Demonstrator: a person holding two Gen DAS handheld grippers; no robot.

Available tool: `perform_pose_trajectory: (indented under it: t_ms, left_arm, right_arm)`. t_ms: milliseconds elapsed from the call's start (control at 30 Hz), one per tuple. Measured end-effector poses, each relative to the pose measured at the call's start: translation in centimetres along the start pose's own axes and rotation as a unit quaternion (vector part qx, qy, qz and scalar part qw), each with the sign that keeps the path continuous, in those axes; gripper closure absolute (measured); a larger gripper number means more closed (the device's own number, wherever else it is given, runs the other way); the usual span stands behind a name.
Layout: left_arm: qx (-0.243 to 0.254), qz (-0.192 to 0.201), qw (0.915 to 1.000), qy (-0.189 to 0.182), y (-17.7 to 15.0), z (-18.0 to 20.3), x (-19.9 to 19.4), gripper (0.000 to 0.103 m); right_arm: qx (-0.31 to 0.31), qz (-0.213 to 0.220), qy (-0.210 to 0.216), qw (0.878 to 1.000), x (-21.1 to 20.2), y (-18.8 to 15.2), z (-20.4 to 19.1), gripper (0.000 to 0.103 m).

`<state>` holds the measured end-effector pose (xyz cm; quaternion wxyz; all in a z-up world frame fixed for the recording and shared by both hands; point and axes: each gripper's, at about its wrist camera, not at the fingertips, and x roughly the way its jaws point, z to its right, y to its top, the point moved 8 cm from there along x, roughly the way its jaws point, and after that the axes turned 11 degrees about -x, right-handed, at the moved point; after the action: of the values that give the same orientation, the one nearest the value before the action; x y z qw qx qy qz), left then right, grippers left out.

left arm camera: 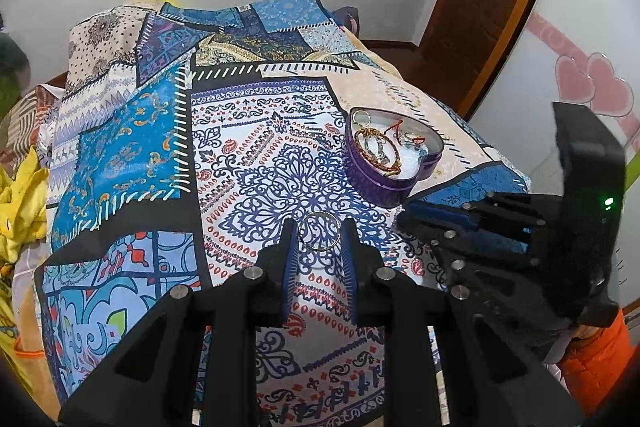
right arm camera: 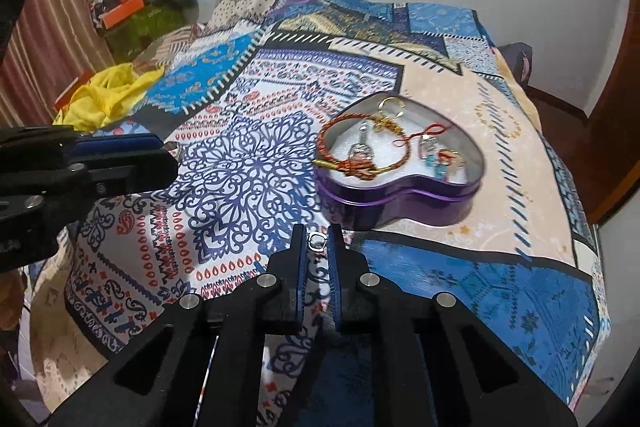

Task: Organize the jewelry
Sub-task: 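Carry both rings over the heart tin and open both tools inside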

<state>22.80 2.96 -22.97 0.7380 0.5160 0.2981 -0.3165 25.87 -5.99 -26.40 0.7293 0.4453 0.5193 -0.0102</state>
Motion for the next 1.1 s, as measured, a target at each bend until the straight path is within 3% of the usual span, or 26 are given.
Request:
perform_pose_trajectory:
  t_ms: [567, 1100]
  left_arm:
    - [0.017, 0.014, 0.9996, -0.020, 2.4, 3.4, 0.7, 0.083]
    - [0.027, 0.003, 0.9988, -0.041, 4.7, 5.9, 3.7, 0.083]
  right_arm:
    - [0.057, 0.080, -0.037, 0.994, -5.4, 2.5, 5.6, 0.094]
    - [0.062, 0.092, -0.022, 0.994, -4.2, 4.7, 6.8, 0.094]
